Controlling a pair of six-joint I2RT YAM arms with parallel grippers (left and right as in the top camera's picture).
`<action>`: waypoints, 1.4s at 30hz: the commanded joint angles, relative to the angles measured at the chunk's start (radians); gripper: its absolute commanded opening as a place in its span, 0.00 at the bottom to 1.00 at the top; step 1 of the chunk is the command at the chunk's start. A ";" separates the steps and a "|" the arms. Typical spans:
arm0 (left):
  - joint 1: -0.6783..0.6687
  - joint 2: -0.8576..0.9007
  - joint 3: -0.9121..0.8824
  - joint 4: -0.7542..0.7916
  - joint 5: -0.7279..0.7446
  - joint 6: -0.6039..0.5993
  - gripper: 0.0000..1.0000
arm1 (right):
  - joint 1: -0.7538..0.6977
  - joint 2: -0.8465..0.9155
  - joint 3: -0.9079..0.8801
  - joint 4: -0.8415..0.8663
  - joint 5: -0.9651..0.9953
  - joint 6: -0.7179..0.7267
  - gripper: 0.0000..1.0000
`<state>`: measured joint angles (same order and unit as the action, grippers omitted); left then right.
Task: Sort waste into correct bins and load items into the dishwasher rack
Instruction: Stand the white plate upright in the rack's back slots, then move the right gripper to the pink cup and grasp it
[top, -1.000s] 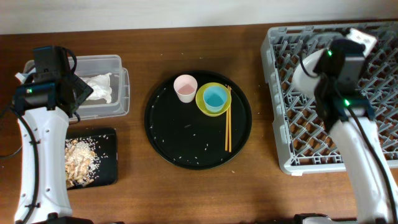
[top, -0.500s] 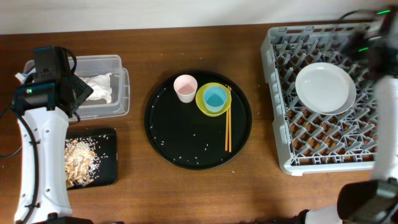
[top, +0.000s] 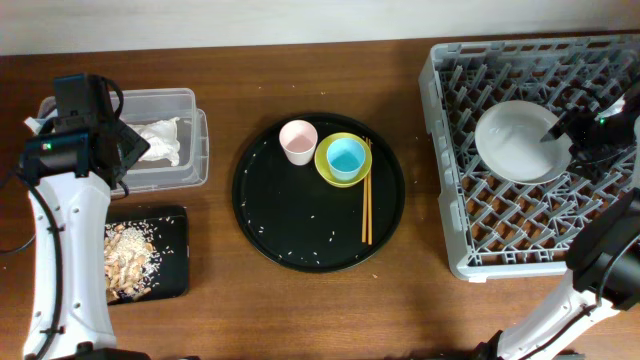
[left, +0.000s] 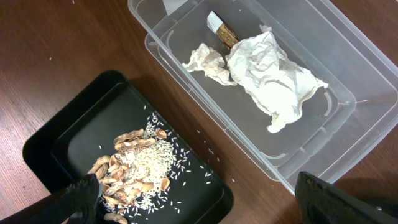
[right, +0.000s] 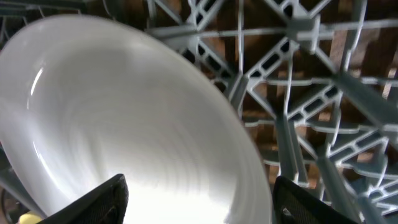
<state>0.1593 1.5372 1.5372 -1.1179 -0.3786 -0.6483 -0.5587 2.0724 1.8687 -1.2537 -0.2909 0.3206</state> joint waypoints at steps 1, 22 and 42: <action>0.002 -0.005 0.003 0.000 -0.011 0.005 0.99 | -0.004 -0.003 -0.008 -0.037 -0.015 0.029 0.75; 0.002 -0.005 0.003 0.000 -0.011 0.005 0.99 | -0.009 -0.064 0.199 -0.057 0.006 0.042 0.04; 0.002 -0.005 0.003 0.000 -0.011 0.005 0.99 | 0.618 0.152 0.357 0.292 1.130 -0.291 0.04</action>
<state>0.1593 1.5372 1.5372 -1.1179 -0.3786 -0.6483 0.0326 2.2353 2.2200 -0.9501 0.7998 0.0292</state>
